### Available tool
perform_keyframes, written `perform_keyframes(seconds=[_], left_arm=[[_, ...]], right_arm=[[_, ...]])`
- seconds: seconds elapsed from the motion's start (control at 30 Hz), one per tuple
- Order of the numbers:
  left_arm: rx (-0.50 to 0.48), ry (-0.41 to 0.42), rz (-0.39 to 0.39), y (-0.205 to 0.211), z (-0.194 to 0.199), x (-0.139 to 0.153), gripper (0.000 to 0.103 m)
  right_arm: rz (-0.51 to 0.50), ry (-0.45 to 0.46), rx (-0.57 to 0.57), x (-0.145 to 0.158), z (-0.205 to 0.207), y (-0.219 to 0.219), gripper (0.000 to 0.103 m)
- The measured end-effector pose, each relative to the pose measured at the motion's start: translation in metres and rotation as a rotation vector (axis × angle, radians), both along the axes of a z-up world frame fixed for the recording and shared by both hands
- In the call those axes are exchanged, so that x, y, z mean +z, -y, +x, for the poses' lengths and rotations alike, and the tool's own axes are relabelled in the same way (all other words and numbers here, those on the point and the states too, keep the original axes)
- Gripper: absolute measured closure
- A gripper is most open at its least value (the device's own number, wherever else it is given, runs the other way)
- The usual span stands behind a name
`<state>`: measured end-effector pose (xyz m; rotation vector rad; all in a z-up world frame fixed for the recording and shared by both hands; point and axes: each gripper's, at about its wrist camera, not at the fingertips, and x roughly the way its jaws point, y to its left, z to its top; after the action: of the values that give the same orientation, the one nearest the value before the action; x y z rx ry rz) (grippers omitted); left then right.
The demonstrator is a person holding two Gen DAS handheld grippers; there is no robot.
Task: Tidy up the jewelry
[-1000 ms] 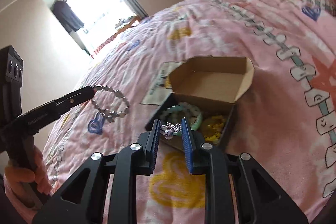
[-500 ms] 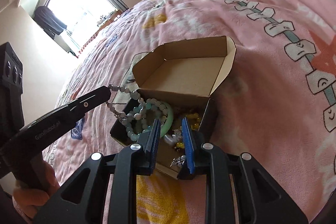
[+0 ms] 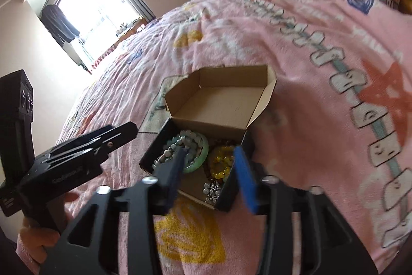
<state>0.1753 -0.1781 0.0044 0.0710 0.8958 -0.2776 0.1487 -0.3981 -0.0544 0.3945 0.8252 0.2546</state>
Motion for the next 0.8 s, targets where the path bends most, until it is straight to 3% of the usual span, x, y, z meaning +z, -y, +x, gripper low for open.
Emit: perform_keyframes(seconds=[0.07,0.2,0.23,0.4,0.53,0.8], left_arm=[[-0.009,0.014,0.024,0.000,-0.005,0.008,0.030],[-0.041,0.035,0.057,0.000,-0.016,0.024,0.028],[-0.045,0.035,0.063,-0.001,-0.020,0.029,0.022],[-0.070,0.078,0.053,-0.006,-0.043,0.046,0.012],[-0.103,0.091,0.014,-0.009,-0.061,0.051,0.012],[-0.077,0.046,0.046,-0.017,-0.075,0.049,0.012]], right_arm=[[-0.043,0.021,0.011,0.014,-0.008,0.002,0.049],[-0.156,0.042,0.006,0.036,-0.025,0.003,0.012],[-0.176,0.058,-0.011,0.045,-0.033,0.005,0.007],[-0.220,0.033,0.024,0.056,-0.053,0.007,0.007],[-0.276,0.001,0.023,0.050,-0.061,0.003,0.007],[-0.320,0.014,0.052,0.051,-0.075,-0.010,0.007]])
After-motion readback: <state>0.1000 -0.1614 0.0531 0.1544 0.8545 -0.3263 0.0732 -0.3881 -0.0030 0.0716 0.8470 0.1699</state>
